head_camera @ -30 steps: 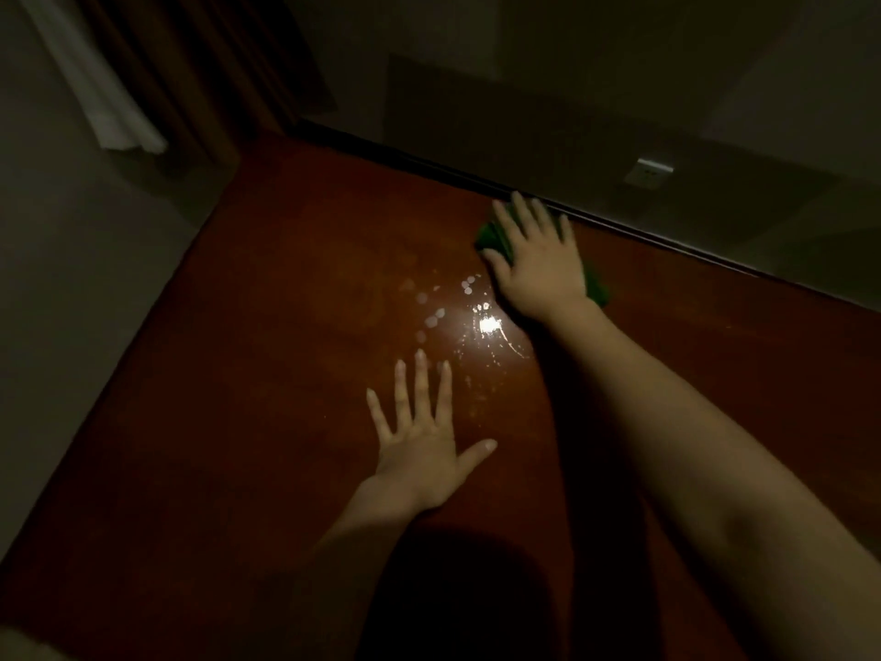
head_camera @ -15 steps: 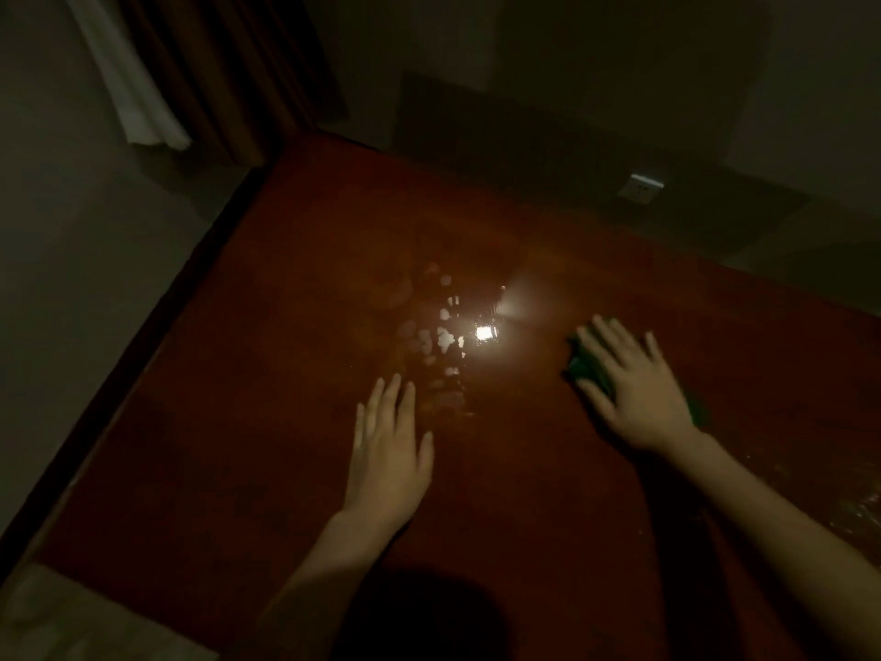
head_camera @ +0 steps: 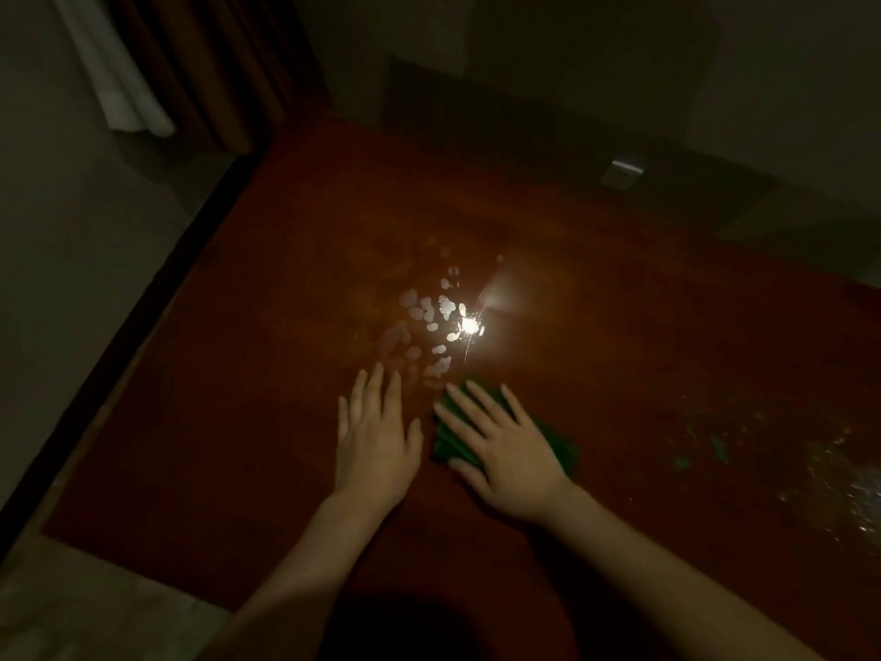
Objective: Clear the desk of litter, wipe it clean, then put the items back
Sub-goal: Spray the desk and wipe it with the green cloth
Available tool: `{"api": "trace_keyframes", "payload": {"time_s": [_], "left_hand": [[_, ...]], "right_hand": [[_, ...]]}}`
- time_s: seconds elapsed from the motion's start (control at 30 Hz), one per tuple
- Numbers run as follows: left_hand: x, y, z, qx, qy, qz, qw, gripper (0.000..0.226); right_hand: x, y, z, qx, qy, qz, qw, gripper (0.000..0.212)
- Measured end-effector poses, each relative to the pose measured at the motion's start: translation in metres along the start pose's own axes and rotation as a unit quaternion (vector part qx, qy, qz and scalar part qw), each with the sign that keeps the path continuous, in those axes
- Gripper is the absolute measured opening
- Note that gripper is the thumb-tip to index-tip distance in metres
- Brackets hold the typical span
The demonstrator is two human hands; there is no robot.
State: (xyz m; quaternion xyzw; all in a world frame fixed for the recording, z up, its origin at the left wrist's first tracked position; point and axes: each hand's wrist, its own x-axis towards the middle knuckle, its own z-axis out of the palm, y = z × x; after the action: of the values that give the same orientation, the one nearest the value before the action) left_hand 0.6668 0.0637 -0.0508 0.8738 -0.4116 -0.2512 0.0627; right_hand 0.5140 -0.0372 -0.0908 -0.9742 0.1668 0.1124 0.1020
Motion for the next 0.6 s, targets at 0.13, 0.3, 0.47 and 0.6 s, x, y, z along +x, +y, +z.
{"api": "trace_keyframes", "payload": {"time_s": [0.13, 0.3, 0.47, 0.6], "left_hand": [[-0.011, -0.005, 0.004, 0.018, -0.016, 0.015, 1.0, 0.063], [-0.027, -0.009, 0.013, 0.022, -0.021, 0.019, 0.999, 0.062], [-0.042, -0.02, 0.018, 0.056, -0.028, 0.032, 0.998, 0.064], [-0.055, -0.036, 0.018, 0.069, -0.032, 0.012, 0.997, 0.065]], "right_hand": [[-0.057, 0.036, 0.011, -0.024, -0.027, -0.022, 0.999, 0.061], [-0.006, 0.09, -0.009, 0.061, 0.054, 0.328, 0.941, 0.063], [0.063, 0.047, -0.025, 0.068, 0.035, 0.322, 0.944, 0.063], [0.026, -0.036, 0.0, 0.03, 0.017, 0.115, 0.993, 0.062]]}}
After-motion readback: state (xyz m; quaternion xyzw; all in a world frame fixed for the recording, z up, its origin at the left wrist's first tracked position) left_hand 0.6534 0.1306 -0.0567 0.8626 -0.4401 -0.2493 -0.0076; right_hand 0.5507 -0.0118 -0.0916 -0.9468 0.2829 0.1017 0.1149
